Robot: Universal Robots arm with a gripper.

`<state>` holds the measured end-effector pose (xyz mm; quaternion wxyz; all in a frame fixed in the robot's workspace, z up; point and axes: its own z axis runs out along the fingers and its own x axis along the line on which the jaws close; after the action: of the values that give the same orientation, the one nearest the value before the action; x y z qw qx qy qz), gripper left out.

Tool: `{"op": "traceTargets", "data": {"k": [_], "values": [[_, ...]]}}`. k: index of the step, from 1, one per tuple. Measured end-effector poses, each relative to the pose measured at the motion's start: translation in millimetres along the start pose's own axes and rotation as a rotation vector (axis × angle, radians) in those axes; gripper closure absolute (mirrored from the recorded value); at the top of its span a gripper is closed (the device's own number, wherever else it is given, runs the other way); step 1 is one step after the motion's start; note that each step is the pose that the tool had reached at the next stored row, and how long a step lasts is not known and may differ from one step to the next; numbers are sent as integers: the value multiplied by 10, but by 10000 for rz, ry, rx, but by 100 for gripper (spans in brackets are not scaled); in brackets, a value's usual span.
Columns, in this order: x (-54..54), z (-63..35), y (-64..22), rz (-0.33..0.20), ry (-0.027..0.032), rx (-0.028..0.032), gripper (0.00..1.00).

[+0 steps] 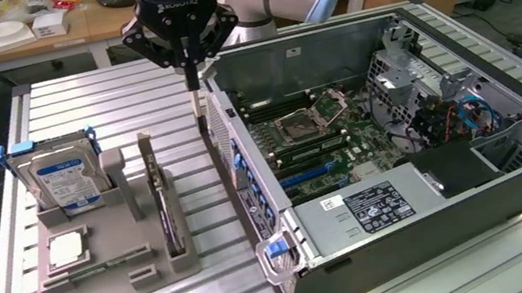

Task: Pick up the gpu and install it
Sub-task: 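Reach for the gpu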

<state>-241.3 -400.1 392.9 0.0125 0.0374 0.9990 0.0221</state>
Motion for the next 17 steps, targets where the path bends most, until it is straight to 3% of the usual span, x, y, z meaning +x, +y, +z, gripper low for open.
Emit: {"op": "traceTargets", "data": {"k": [17], "values": [[227, -4, -23, 0, 0, 0, 90]]}}
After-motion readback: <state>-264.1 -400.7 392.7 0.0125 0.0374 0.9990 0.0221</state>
